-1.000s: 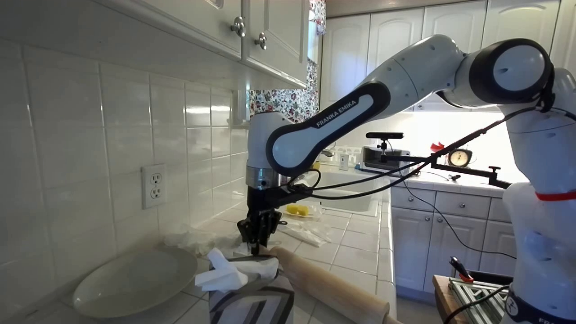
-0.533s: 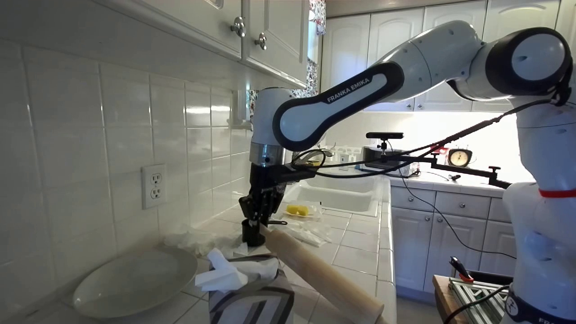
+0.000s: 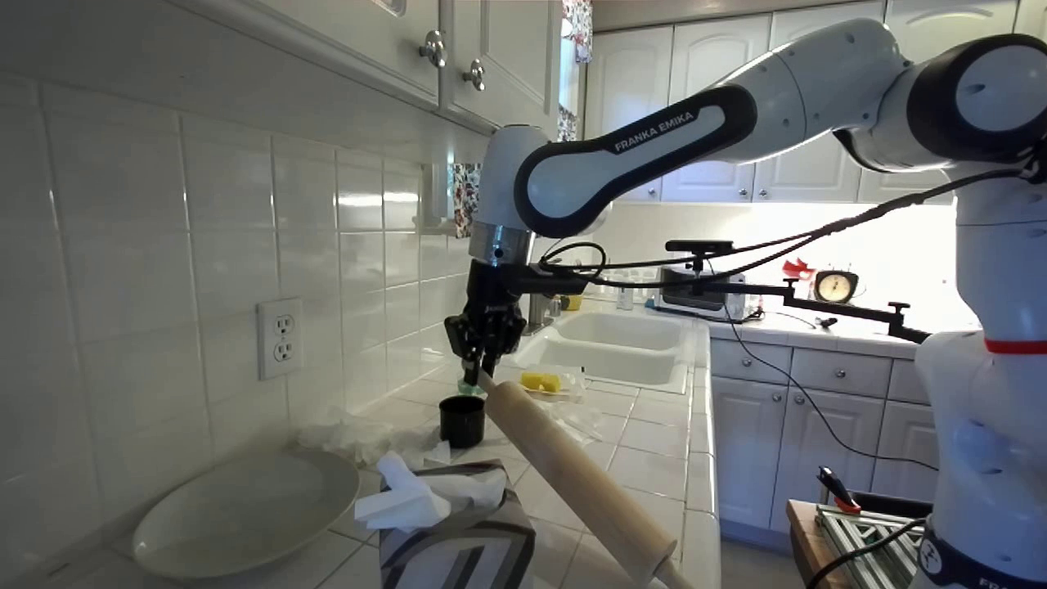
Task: Turn the rolling pin to the right
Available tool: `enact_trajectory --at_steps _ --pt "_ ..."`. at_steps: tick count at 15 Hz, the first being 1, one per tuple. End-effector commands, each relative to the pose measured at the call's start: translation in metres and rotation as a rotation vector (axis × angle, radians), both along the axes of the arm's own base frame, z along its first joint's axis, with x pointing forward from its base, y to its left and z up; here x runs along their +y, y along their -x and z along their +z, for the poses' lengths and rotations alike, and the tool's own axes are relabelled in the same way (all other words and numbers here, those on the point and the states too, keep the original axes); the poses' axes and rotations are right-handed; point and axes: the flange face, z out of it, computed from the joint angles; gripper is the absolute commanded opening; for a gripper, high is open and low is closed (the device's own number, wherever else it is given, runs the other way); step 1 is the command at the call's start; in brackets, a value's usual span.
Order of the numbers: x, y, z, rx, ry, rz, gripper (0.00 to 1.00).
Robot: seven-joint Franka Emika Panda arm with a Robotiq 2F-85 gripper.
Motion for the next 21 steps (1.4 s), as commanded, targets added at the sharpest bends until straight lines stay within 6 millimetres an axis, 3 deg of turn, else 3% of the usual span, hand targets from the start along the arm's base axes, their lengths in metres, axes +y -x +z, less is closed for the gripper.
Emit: enact_trajectory --at_steps 1,13,21 --pt "-0.015 0.021 0.014 -0.041 0.002 -0.089 0.07" --pt "-0.078 0.099 -0.004 -0.199 -0.119 -0.401 0.07" --pt "-0.100 0.142 -0.035 -0.156 -0.212 -0.530 0.07"
